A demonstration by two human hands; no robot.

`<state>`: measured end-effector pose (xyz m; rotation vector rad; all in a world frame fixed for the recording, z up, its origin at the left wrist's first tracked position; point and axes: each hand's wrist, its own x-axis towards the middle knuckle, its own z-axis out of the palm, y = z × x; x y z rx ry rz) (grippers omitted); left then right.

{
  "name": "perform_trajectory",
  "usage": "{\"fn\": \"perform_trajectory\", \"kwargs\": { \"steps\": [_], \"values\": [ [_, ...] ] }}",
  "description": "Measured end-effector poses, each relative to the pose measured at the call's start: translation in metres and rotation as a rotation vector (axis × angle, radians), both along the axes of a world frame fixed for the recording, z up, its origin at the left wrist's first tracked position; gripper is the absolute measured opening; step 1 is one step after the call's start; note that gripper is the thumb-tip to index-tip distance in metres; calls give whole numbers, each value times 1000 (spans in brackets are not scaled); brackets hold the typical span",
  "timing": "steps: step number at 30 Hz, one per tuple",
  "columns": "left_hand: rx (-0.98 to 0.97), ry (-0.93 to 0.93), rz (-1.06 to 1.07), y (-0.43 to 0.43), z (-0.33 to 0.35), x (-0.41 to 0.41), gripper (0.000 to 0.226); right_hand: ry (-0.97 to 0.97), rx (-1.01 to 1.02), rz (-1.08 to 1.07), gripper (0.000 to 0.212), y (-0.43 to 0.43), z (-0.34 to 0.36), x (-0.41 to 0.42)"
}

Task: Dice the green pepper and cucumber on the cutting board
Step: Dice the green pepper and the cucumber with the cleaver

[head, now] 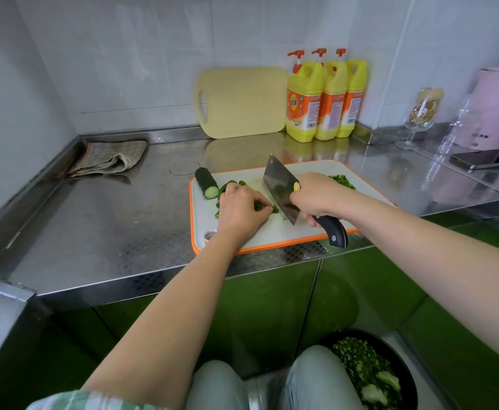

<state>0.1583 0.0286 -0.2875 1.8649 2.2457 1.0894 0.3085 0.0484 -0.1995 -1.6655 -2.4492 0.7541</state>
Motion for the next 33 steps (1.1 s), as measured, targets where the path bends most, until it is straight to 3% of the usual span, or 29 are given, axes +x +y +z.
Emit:
{"fn": "perform_trajectory", "kwargs": {
  "steps": [3, 8, 16, 23, 33],
  "values": [
    [2, 4, 5, 0, 0, 0, 9, -36, -17, -6, 30, -5, -4, -4],
    [5, 8, 10, 1, 0, 0, 9, -19, 6, -23, 21, 1, -15, -14],
    [15, 32, 9, 1, 0, 0, 11, 111, 121, -54, 29, 8, -20, -5],
    [14, 34, 11, 1, -1, -1, 10, -6, 46, -8, 18, -2, -10, -6],
    [29, 2, 4, -1, -1, 0, 8, 11, 36, -8, 16, 7, -23, -14]
  ]
}}
